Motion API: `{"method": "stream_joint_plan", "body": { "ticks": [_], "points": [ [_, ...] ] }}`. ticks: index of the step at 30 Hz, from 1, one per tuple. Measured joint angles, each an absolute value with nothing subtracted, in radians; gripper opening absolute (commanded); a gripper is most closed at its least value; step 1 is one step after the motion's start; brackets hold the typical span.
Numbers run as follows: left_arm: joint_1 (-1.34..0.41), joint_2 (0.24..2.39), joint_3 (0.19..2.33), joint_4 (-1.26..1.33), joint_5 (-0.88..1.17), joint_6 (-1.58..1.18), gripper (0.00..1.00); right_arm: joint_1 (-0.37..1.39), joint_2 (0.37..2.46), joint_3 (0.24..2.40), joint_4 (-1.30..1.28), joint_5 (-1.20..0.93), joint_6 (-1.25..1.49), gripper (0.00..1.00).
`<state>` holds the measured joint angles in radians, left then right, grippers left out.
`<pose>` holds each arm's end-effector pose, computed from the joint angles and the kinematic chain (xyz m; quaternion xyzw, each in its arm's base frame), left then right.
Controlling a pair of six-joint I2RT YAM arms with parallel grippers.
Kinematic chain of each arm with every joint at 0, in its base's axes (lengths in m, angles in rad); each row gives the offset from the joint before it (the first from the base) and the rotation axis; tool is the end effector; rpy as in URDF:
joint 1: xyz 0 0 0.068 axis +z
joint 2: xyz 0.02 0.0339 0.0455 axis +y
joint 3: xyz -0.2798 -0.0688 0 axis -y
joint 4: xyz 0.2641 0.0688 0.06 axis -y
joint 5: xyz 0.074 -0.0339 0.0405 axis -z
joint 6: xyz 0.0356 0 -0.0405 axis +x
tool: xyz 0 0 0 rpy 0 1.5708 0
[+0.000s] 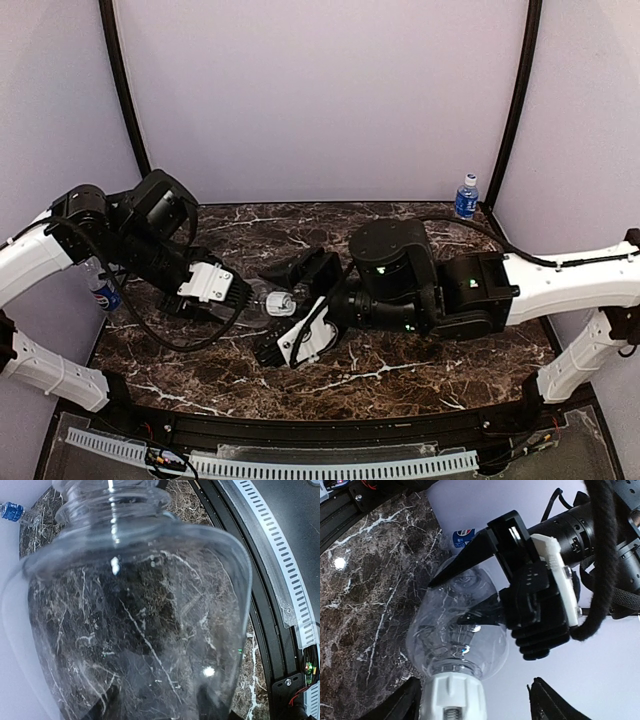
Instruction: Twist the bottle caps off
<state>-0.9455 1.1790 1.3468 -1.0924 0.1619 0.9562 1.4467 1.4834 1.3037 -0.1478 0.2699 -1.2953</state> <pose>0.1295 -0.1892 0.3882 0.7842 0.5282 -0.0750 0.3169 0.0551 0.3647 0.3692 -0.7740 0.2367 -0.0654 0.5837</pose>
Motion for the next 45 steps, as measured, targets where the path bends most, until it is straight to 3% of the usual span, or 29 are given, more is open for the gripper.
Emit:
{"method": "stream_joint_plan", "body": {
  "ticks": [1,8,16,19,22,26,29,36,42,45],
  "points": [
    [-0.947,1.179,1.347,-1.091,0.162,0.955,0.40,1.447,1.483,1.302,-0.130,0.278,-1.298,0.97],
    [-0.947,1.168,1.319,-0.987,0.063,0.935,0.40,1.425,1.411,1.281,-0.054,0.266,-1.055,0.99],
    [-0.947,1.149,1.193,-0.630,-0.260,0.965,0.40,1.154,1.282,1.281,-0.052,-0.095,-0.350,0.94],
    [-0.947,1.139,1.121,-0.464,-0.381,1.040,0.40,1.064,1.314,1.303,-0.043,-0.157,-0.030,0.88],
    [-0.947,1.132,1.049,-0.312,-0.475,1.123,0.40,0.987,1.383,1.325,-0.036,-0.218,0.317,0.91],
    [-0.947,1.131,0.996,-0.178,-0.549,1.209,0.40,0.957,1.482,1.348,-0.035,-0.284,0.562,0.91],
    [-0.947,1.130,0.984,-0.124,-0.572,1.245,0.40,0.957,1.538,1.367,-0.031,-0.327,0.645,0.81],
    [-0.947,1.118,0.975,-0.076,-0.588,1.272,0.40,0.957,1.566,1.370,0.021,-0.389,0.726,0.44],
    [-0.947,1.105,0.975,-0.068,-0.588,1.276,0.40,0.955,1.568,1.370,0.033,-0.389,0.744,0.34],
    [-0.947,1.103,0.975,-0.069,-0.588,1.278,0.40,0.955,1.573,1.370,0.038,-0.389,0.744,0.22]
  ]
}}
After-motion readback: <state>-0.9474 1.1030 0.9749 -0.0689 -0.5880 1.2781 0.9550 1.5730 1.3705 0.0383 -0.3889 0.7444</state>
